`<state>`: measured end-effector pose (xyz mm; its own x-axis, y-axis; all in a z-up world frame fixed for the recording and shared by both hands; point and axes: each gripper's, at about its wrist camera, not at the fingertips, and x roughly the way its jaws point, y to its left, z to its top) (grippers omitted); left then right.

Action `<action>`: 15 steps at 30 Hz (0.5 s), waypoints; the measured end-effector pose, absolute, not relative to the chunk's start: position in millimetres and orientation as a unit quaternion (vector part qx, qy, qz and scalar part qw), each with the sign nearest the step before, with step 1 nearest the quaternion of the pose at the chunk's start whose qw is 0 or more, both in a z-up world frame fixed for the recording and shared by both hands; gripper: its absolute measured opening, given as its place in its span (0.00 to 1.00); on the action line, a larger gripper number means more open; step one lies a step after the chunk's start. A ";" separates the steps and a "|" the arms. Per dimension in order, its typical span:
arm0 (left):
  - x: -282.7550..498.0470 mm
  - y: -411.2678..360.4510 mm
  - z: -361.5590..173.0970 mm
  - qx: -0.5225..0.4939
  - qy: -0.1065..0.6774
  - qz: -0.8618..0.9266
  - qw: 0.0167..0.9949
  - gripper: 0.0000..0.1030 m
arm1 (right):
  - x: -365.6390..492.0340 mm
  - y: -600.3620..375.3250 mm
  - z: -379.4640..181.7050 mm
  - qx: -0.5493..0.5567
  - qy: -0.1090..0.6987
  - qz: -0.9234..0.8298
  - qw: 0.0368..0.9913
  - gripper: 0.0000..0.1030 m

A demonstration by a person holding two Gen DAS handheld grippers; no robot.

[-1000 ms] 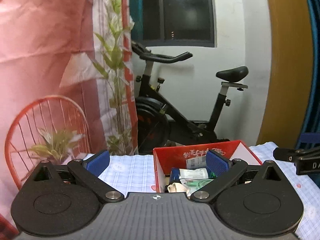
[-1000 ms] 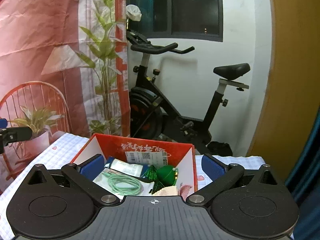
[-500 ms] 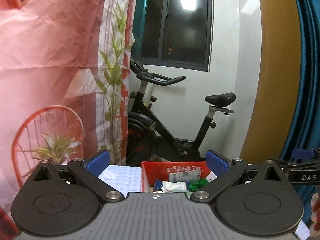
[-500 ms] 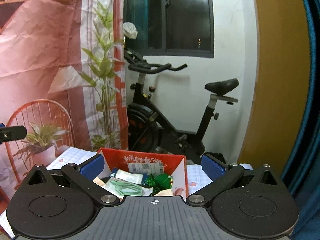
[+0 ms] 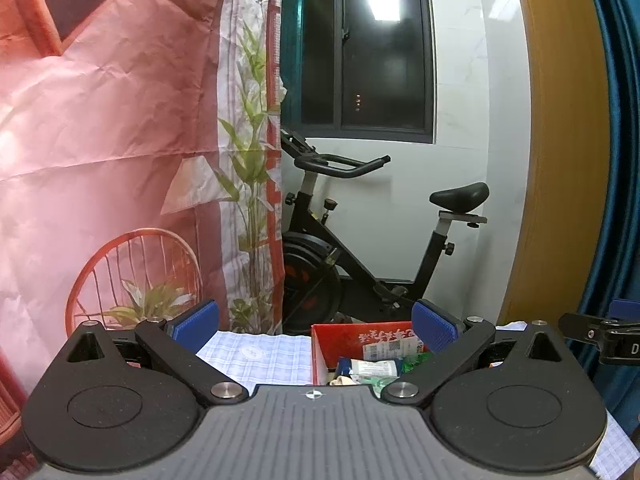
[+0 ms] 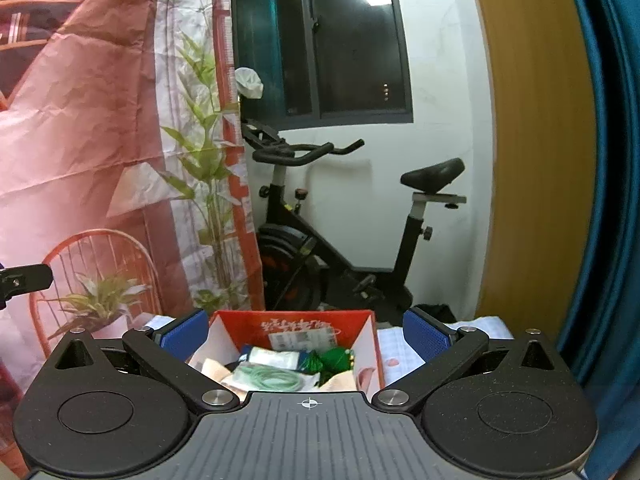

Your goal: Organize soft objects

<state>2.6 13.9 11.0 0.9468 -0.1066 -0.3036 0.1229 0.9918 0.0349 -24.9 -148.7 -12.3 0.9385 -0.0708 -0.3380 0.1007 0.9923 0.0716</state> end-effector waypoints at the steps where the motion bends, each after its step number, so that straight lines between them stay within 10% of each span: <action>1: 2.3 14.3 10.6 0.026 0.153 -0.059 0.986 1.00 | -25.8 -149.2 -12.0 0.044 0.169 -0.046 0.984 1.00; 15: 5.0 17.9 7.2 0.006 0.166 -0.064 0.984 1.00 | -27.2 -150.5 -8.8 0.039 0.166 -0.053 0.984 1.00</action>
<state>5.0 17.9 7.2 0.9367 -0.1238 -0.3274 0.1277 0.9918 -0.0097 -27.2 -150.5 -8.8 0.9390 -0.0906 -0.3318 0.1169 0.9913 0.0601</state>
